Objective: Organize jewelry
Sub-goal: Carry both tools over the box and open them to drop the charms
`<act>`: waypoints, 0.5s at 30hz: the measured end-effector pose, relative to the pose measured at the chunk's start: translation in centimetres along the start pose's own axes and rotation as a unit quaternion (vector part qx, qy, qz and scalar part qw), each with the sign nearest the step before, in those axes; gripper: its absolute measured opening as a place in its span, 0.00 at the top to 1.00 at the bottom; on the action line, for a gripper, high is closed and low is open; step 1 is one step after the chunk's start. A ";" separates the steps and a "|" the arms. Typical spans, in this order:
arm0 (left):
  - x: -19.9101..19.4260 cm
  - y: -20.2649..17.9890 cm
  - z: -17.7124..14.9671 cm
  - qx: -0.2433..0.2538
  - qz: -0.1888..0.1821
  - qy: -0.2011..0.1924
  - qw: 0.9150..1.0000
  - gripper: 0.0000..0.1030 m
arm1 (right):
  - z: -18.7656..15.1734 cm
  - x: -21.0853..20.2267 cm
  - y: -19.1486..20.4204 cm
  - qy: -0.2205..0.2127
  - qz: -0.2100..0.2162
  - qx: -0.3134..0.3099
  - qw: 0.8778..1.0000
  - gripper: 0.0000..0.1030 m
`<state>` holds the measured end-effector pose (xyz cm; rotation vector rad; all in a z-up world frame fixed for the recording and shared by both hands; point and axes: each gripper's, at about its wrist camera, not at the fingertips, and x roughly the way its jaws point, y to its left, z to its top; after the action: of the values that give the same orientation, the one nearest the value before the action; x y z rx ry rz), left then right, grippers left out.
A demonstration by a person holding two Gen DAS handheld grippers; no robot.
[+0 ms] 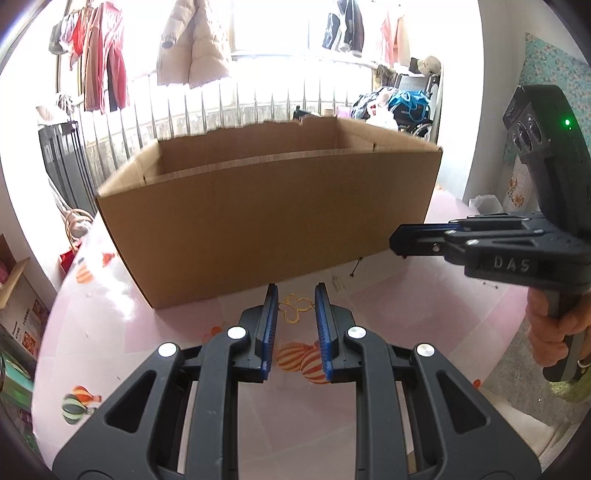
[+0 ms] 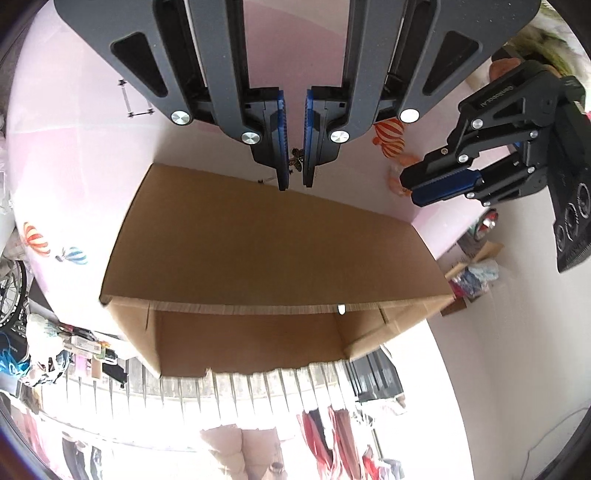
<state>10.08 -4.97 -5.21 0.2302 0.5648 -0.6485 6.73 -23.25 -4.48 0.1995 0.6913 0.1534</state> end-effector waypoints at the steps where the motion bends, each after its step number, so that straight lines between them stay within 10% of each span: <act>1: -0.4 0.1 0.3 0.002 0.000 -0.006 1.000 0.82 | 0.4 -0.6 0.1 -0.006 0.002 0.000 1.000 0.92; 15: -2.5 1.5 9.2 0.007 -0.039 -0.073 0.997 0.82 | 9.2 -3.8 0.8 -0.087 0.022 -0.028 0.996 0.92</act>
<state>13.26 -5.98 3.84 0.1725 0.4299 -0.7385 9.68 -24.47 4.95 0.1712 0.5096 0.1950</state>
